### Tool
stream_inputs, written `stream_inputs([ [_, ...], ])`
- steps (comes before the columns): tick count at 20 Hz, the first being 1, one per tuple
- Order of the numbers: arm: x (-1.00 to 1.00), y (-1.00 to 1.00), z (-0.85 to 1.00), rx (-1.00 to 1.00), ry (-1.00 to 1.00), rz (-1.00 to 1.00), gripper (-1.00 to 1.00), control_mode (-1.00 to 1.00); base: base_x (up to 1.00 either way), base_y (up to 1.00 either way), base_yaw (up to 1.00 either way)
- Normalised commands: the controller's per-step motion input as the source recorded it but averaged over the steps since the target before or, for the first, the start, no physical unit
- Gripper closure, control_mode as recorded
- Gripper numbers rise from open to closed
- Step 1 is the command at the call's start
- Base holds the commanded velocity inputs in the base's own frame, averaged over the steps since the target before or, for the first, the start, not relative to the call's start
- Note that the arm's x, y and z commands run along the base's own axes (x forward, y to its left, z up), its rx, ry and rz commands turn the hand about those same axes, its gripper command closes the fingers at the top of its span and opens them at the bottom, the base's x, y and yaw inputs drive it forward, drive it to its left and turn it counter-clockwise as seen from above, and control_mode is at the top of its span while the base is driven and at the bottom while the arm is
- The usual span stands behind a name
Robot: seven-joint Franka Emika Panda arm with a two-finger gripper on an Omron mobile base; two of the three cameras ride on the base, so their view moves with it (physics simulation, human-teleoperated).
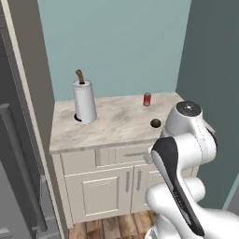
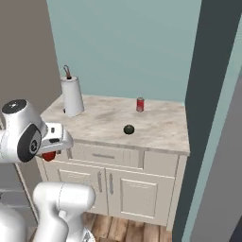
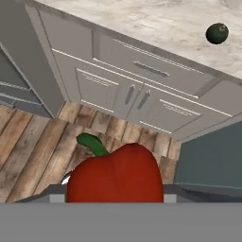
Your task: Place the bell pepper and squash inside the fridge drawer. Close the drawer after placing the vegetables.
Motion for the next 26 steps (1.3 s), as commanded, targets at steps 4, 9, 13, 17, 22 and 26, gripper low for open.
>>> stream_inputs([
  [4, 0.0, 0.0, 0.0, 0.0, 0.0, 0.0, 1.0, 1.0, -1.0, 0.92, 0.05],
  [9, 0.0, 0.0, 0.0, 0.0, 0.0, 0.0, 1.0, 1.0, -1.0, 0.91, 0.13],
  [13, 0.0, 0.0, 0.0, 0.0, 0.0, 0.0, 1.0, 1.0, -1.0, 0.83, 0.24],
  [17, 0.0, 0.0, 0.0, 0.0, 0.0, 0.0, 1.0, 1.0, -0.96, 0.63, 0.24],
  [22, 0.0, 0.0, 0.0, 0.0, 0.0, 0.0, 1.0, 1.0, -0.18, 0.91, 0.17],
  [26, 0.0, 0.0, 0.0, 0.0, 0.0, 0.0, 1.0, 1.0, 0.68, 0.63, 0.02],
])
